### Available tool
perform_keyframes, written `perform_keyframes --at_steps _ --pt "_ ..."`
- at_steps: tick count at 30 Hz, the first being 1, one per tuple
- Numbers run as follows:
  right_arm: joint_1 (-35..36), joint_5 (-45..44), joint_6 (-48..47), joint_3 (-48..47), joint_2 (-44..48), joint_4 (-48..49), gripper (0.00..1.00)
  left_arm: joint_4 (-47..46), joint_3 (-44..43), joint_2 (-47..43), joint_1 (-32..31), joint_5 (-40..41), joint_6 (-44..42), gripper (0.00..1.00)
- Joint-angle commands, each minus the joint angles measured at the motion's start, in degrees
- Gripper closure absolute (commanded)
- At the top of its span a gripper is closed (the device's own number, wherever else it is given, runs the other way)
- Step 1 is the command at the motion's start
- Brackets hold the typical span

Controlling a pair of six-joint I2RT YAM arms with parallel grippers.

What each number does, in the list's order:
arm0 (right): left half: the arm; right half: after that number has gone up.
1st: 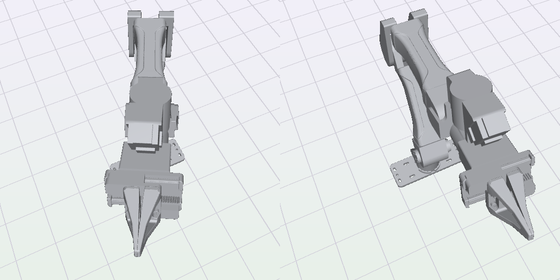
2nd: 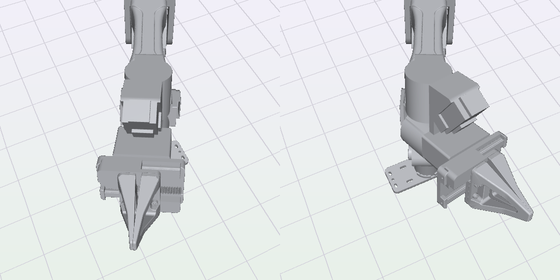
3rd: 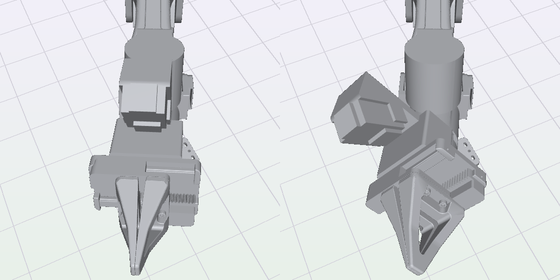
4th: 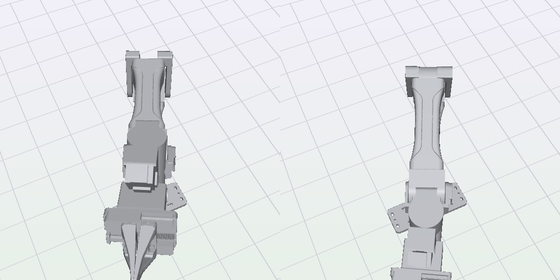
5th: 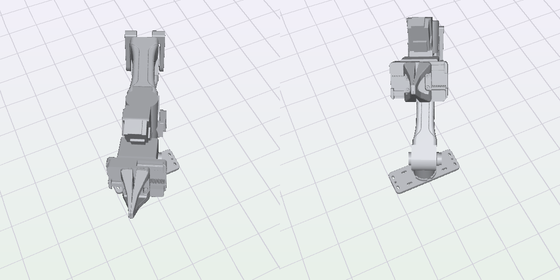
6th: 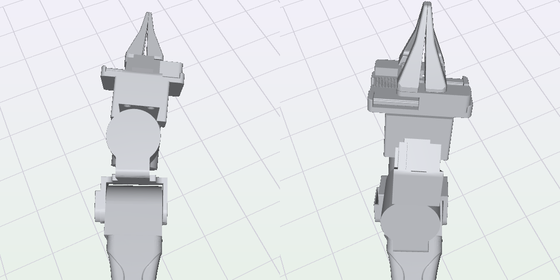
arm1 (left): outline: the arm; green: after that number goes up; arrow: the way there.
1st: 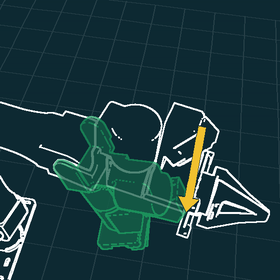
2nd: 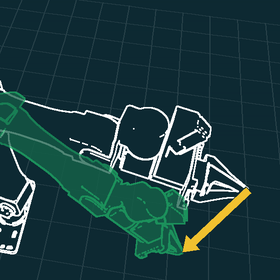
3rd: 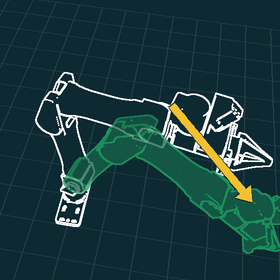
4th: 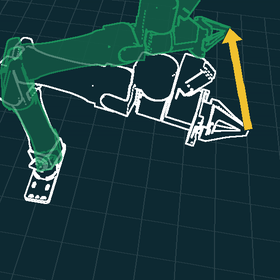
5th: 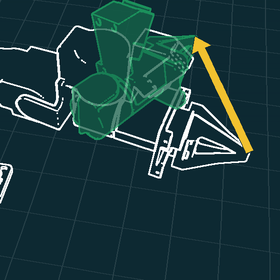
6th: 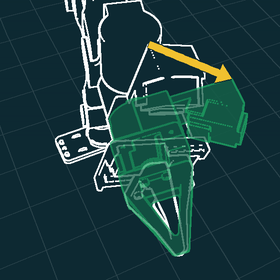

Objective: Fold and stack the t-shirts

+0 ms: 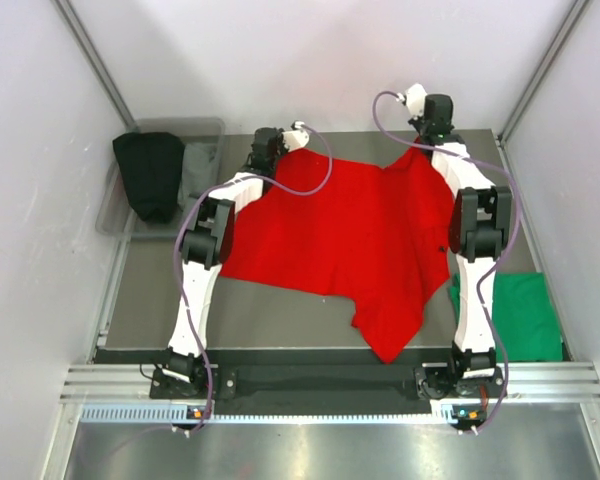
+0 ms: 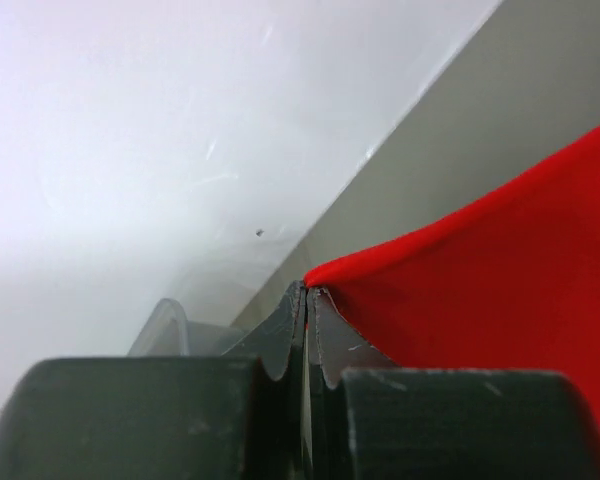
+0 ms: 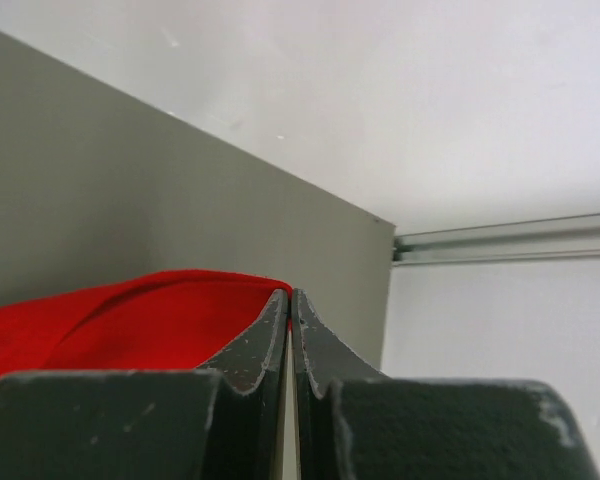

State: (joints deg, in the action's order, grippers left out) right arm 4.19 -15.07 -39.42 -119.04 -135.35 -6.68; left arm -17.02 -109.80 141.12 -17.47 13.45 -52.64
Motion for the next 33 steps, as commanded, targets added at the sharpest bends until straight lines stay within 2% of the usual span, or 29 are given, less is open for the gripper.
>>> perform_keyframes --at_steps 1,10,24,31,33 --pt "0.65 -1.28 2.06 -1.11 0.35 1.4 1.0 -9.98 -3.39 0.47 -0.45 -0.98 1.05 1.0" --pt "-1.11 -2.24 1.89 8.04 5.71 3.78 1.0 -6.54 -4.2 0.48 -0.02 6.23 4.66 1.0" --pt "-3.22 -0.93 3.82 8.47 10.02 2.28 1.0 -8.91 -8.68 -1.81 0.69 5.71 2.99 1.0" --pt "-3.22 -1.28 4.26 8.04 8.79 2.63 1.0 -12.77 -8.85 0.38 0.86 3.87 -2.28 1.0" --pt "-3.31 -1.36 4.44 7.6 8.26 2.63 1.0 -13.75 -11.64 1.7 1.12 3.69 -2.99 1.0"
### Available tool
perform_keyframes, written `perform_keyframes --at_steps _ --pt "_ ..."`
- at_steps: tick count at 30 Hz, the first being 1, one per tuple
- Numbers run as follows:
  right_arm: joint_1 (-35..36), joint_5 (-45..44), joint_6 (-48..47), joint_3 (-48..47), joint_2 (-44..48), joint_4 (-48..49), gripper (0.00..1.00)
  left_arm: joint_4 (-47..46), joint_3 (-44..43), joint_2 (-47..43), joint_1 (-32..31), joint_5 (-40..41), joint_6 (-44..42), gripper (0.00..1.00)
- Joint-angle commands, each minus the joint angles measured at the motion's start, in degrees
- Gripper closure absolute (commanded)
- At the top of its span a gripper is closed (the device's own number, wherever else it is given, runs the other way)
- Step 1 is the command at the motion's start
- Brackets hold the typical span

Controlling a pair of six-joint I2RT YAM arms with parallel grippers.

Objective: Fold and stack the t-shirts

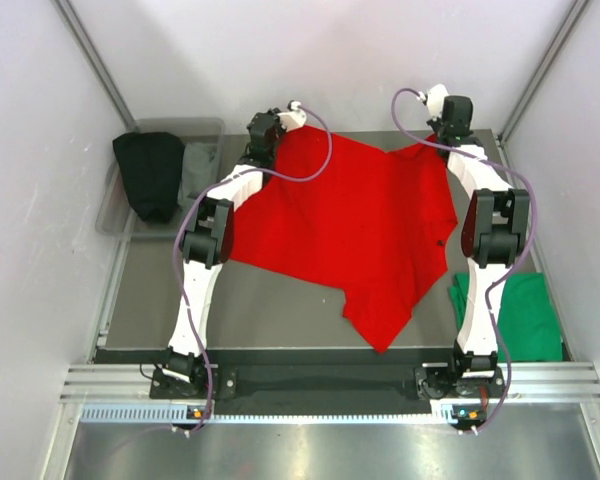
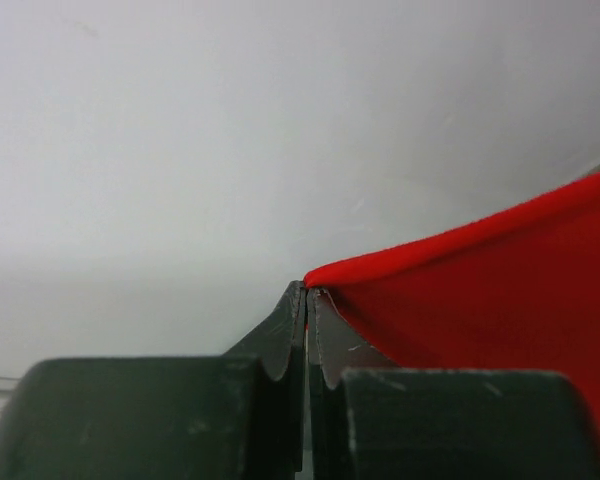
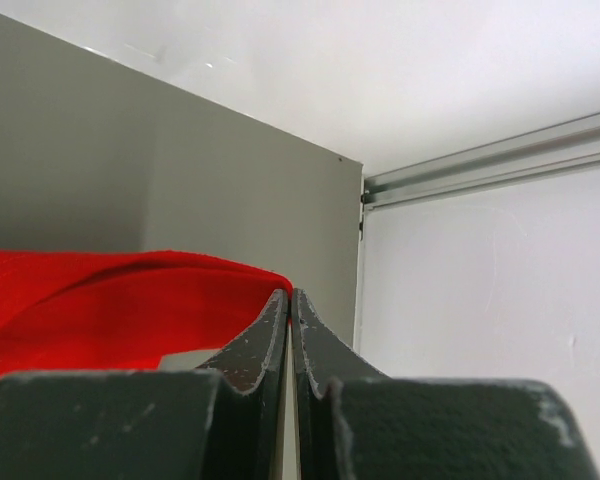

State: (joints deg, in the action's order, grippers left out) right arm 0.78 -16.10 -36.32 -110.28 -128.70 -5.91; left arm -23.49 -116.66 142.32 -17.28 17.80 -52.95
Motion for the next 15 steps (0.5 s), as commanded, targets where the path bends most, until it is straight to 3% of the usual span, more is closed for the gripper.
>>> perform_keyframes --at_steps 1,5,11,15 --pt "0.02 -0.42 1.42 -1.43 1.61 1.96 1.0 -6.15 -6.54 1.89 1.02 -0.32 -2.25 1.0" --pt "-0.16 -0.16 2.47 -0.73 2.31 1.08 1.0 0.88 -10.0 1.65 1.81 -0.4 4.59 1.0" --pt "-0.34 2.29 3.79 6.12 6.96 1.34 1.0 9.05 0.01 -3.45 1.63 -2.67 7.5 1.0" --pt "-0.25 5.28 5.99 10.25 10.49 -0.23 1.0 14.17 1.96 -4.07 1.63 -3.65 8.56 1.0"
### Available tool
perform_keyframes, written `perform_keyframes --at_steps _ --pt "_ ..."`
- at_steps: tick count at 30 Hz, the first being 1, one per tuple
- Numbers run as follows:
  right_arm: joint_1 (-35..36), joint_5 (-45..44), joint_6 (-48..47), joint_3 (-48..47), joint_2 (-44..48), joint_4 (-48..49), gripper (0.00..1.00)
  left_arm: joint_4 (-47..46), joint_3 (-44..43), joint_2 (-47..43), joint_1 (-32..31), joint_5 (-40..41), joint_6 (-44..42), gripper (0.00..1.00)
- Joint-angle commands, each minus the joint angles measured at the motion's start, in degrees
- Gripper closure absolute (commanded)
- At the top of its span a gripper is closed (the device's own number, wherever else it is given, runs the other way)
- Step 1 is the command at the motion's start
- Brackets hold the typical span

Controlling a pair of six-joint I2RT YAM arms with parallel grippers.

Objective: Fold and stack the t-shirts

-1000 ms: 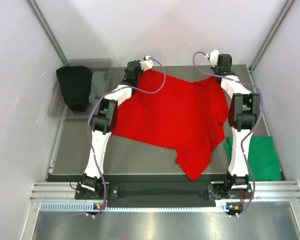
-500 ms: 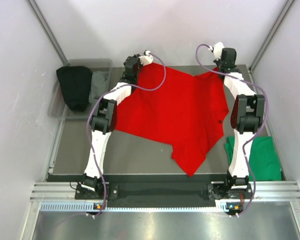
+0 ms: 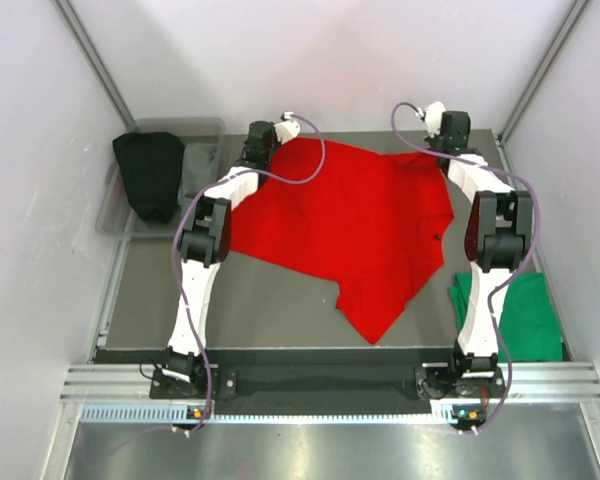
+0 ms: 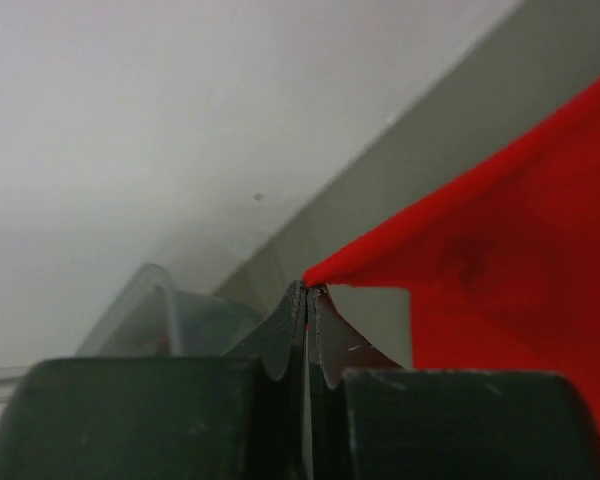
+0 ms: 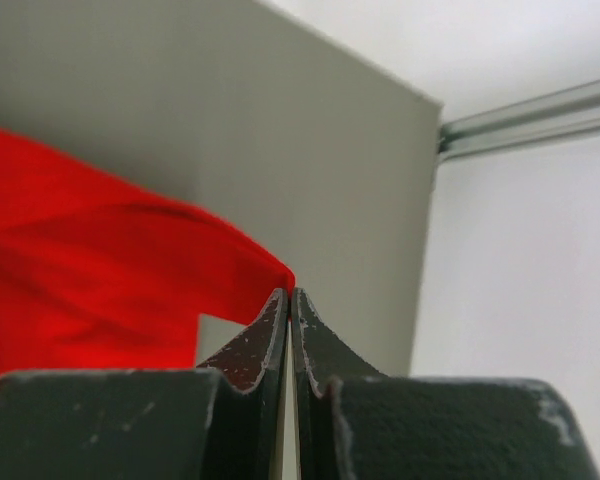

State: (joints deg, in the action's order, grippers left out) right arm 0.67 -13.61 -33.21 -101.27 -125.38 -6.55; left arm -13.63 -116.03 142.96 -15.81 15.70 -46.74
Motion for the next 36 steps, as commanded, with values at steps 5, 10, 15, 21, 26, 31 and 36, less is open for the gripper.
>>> perform_keyframes --at_steps 5,10,15,21,26,31,36 --pt "-0.14 4.02 4.21 6.87 11.55 1.18 1.0 2.91 0.46 -3.3 0.43 -0.33 1.65 1.0" --pt "-0.23 4.73 4.82 9.08 14.11 0.83 1.0 3.35 -1.74 -2.69 0.35 -2.16 1.65 1.0" --pt "-0.23 4.99 5.87 9.78 16.57 0.04 1.0 2.38 -9.2 1.35 0.43 -2.43 -0.72 1.0" --pt "-0.23 5.87 7.81 11.62 19.65 -1.1 1.0 0.36 -10.18 0.93 0.26 -4.1 0.51 1.0" --pt "-0.14 5.78 7.72 13.64 22.11 -1.63 1.0 -0.69 -7.64 -0.66 -0.01 -4.19 1.74 1.0" --pt "-2.25 6.57 8.25 16.63 26.4 -2.15 1.0 -1.49 -6.06 -1.19 0.08 -3.93 1.57 1.0" --pt "-2.95 7.19 8.25 19.8 30.28 -3.3 1.0 -3.59 -4.82 -0.92 0.08 -3.49 1.13 1.0"
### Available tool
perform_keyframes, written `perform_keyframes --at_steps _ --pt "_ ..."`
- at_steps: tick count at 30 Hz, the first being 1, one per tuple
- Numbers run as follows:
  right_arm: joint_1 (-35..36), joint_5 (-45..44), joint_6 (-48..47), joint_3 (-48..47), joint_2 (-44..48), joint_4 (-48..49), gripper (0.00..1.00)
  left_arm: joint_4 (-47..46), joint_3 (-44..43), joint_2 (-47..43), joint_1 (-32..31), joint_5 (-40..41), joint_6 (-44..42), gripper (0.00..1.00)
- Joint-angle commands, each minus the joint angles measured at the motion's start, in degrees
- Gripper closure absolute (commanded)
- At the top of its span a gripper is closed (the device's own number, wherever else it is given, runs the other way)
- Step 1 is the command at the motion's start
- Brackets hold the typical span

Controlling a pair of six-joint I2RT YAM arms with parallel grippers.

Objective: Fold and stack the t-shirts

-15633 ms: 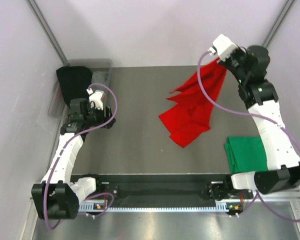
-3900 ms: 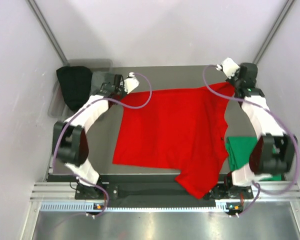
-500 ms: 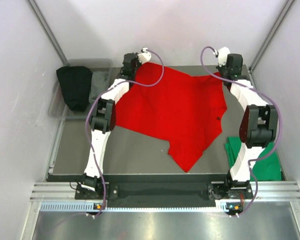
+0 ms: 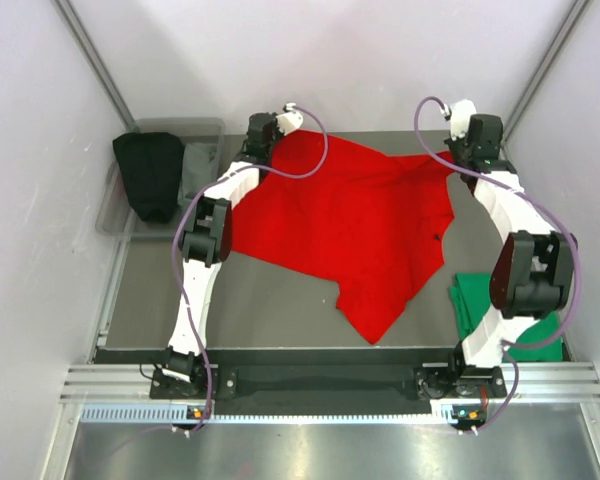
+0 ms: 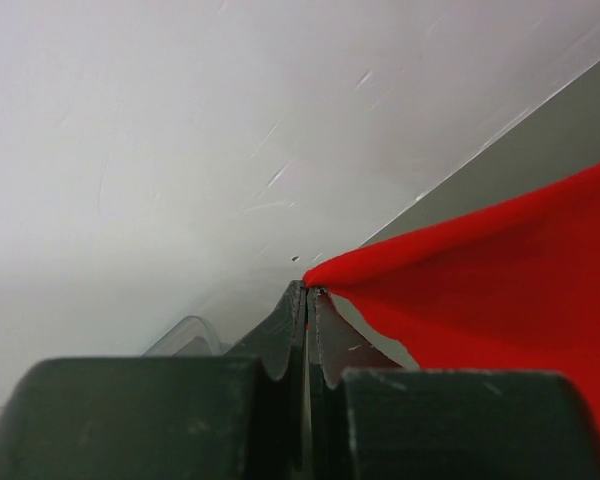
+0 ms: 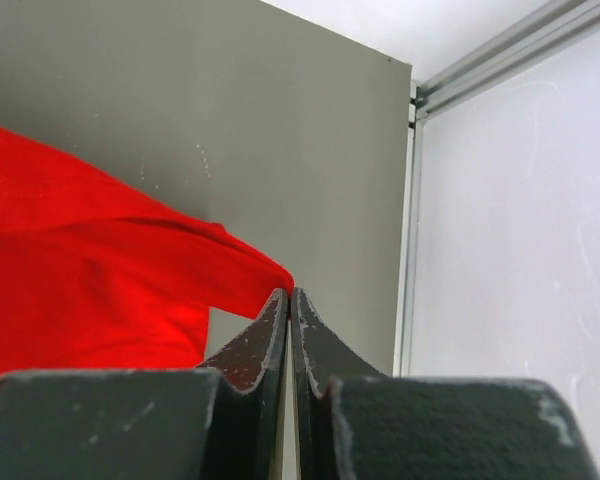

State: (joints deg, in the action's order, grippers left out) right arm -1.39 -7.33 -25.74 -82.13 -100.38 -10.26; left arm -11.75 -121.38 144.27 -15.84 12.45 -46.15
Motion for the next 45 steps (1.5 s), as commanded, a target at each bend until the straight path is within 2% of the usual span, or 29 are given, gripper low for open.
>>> perform_keyframes --at_steps 1,9,16,30,36,45 --pt "-0.98 1.0 0.69 1.0 6.32 0.24 1.0 -5.91 0.88 -2.24 0.1 0.03 0.36 1.0" --pt "-1.6 2.76 0.07 4.6 7.92 -1.25 1.0 -10.75 4.92 -4.95 0.63 3.02 2.73 1.0" --pt "-1.6 4.61 0.69 8.56 8.71 -1.6 1.0 -12.94 15.28 -9.53 0.72 2.75 3.79 1.0" --pt "-1.69 6.19 1.04 16.47 13.27 -2.74 1.0 -15.76 26.98 -18.05 0.81 3.72 3.96 1.0" --pt "-1.51 9.97 2.71 20.25 15.65 -4.85 1.0 -17.61 35.06 -20.95 0.81 3.55 3.96 1.0" --pt "-0.99 13.13 4.64 23.77 14.95 -5.03 1.0 -18.75 38.85 -21.13 0.81 4.51 4.23 1.0"
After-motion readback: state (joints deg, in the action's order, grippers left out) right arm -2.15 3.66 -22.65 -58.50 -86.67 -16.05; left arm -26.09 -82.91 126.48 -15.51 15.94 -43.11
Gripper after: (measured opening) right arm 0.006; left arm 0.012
